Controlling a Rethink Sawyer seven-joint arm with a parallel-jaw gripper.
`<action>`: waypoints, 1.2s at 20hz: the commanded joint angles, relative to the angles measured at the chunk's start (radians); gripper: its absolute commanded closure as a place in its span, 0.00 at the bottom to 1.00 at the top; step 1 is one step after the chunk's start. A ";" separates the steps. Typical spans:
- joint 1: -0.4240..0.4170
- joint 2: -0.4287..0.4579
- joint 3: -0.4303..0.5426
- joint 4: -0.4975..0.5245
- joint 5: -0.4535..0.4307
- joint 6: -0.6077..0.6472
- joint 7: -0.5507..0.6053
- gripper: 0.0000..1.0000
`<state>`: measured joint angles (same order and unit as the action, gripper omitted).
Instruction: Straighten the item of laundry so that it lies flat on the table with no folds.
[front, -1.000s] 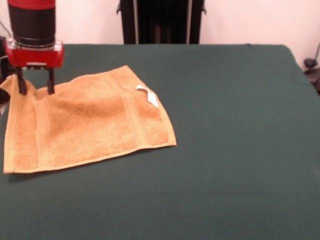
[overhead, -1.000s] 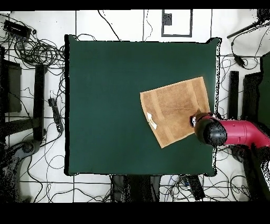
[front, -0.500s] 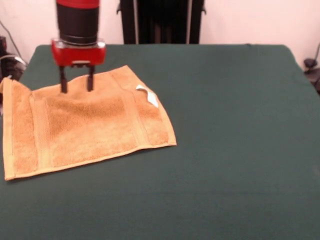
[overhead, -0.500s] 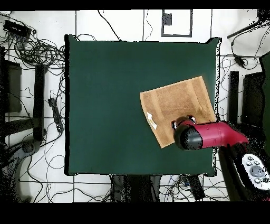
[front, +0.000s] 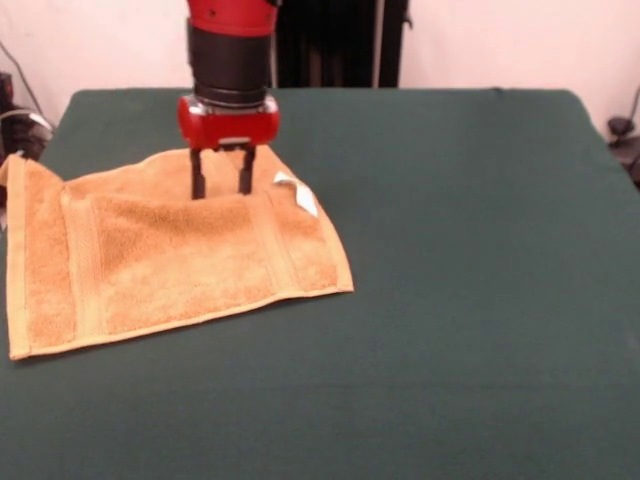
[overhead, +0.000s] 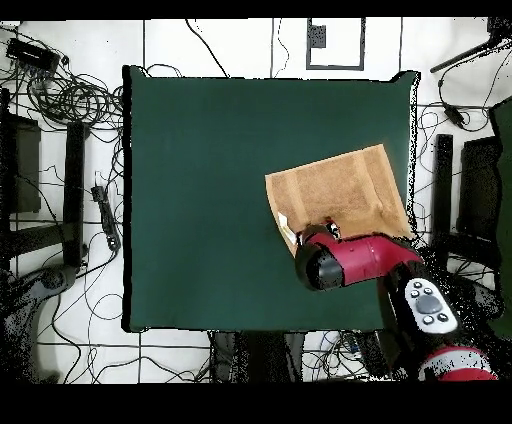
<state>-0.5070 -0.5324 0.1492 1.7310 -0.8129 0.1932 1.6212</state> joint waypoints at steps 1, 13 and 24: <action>0.144 0.248 -0.170 -0.048 0.145 -0.242 0.388 0.00; 0.178 0.476 -0.172 -0.104 0.426 -0.505 0.369 0.00; 0.200 0.509 -0.096 -0.014 0.605 -0.556 0.411 0.00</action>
<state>-0.3387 -0.3652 -0.1703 1.8321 -0.4004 -0.3954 1.7132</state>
